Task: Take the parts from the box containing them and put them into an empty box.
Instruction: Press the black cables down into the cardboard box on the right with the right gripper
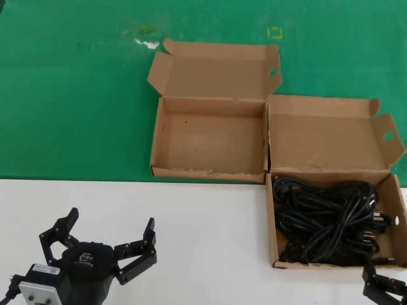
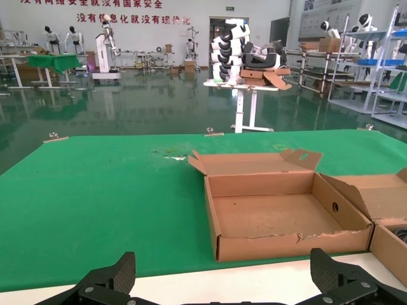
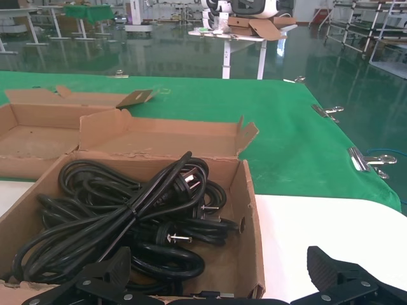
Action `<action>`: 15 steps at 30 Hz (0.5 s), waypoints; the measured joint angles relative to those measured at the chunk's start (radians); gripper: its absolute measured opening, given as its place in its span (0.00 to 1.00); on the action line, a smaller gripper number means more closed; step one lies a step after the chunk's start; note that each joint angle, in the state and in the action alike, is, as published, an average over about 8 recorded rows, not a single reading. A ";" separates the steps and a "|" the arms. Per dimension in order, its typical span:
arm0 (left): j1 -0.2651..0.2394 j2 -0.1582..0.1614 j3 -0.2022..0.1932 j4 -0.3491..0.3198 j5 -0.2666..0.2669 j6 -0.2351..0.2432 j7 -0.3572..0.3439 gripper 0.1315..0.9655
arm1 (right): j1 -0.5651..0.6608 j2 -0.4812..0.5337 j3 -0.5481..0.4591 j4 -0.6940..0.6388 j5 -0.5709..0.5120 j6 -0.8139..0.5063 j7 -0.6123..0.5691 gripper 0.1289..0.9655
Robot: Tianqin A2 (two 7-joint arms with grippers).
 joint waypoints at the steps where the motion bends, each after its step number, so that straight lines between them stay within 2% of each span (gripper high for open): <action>1: 0.000 0.000 0.000 0.000 0.000 0.000 0.000 1.00 | 0.000 0.000 0.000 0.000 0.000 0.000 0.000 1.00; 10: 0.000 0.000 0.000 0.000 0.000 0.000 0.000 0.99 | 0.000 0.000 0.000 0.000 0.000 0.000 0.000 1.00; 15: 0.000 0.000 0.000 0.000 0.000 0.000 0.000 0.94 | -0.001 -0.001 0.001 0.002 -0.001 -0.001 -0.001 1.00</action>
